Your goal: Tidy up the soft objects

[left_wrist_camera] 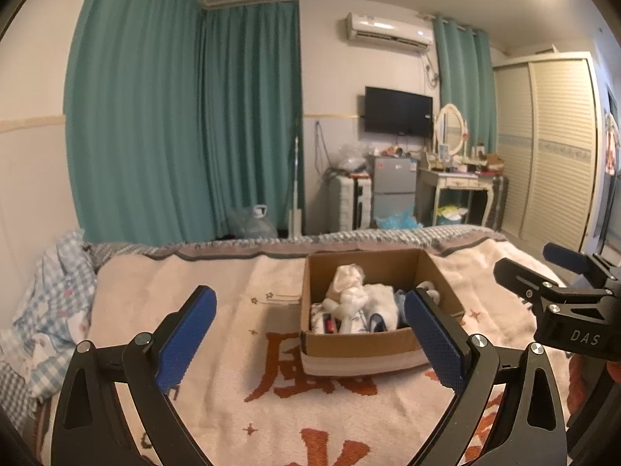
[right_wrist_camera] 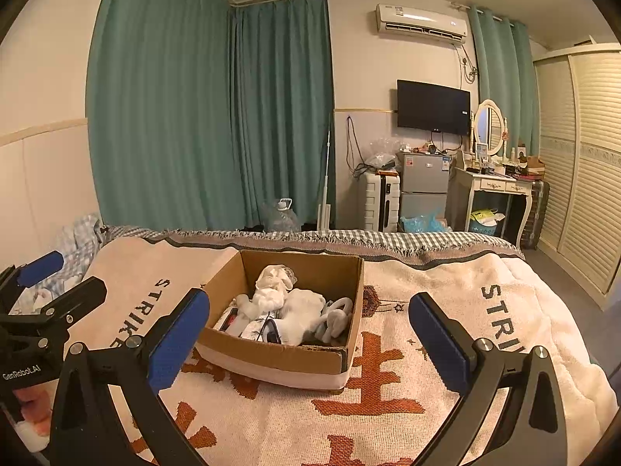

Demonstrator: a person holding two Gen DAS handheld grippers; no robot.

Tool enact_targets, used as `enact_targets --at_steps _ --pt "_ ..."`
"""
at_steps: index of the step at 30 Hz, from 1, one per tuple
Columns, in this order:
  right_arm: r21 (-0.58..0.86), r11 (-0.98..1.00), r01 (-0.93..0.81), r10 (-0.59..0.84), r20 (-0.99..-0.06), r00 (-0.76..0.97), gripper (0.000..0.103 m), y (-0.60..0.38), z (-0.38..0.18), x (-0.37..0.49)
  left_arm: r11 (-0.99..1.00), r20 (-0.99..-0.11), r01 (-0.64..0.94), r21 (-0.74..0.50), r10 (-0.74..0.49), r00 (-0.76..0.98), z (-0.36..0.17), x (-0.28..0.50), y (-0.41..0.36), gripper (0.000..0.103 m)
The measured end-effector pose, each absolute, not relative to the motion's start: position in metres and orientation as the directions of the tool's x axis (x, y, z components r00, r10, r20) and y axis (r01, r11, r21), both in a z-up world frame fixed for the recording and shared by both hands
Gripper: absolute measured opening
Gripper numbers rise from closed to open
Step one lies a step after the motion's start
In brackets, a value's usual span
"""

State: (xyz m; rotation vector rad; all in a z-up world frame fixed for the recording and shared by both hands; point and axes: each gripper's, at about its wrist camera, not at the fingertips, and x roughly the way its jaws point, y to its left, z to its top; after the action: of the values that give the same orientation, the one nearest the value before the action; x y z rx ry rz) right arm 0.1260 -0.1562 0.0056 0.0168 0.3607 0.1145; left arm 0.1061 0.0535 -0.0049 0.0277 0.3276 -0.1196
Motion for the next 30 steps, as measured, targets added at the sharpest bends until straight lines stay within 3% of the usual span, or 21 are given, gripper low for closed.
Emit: enact_targets --at_steps 30 --pt "0.045 0.994 -0.103 0.112 -0.361 0.926 0.103 -0.1531 0.0011 0.1277 0.993 -0.327 0.118 0.024 -0.103 0.939 -0.0080 0.1073 0.0519 0.099"
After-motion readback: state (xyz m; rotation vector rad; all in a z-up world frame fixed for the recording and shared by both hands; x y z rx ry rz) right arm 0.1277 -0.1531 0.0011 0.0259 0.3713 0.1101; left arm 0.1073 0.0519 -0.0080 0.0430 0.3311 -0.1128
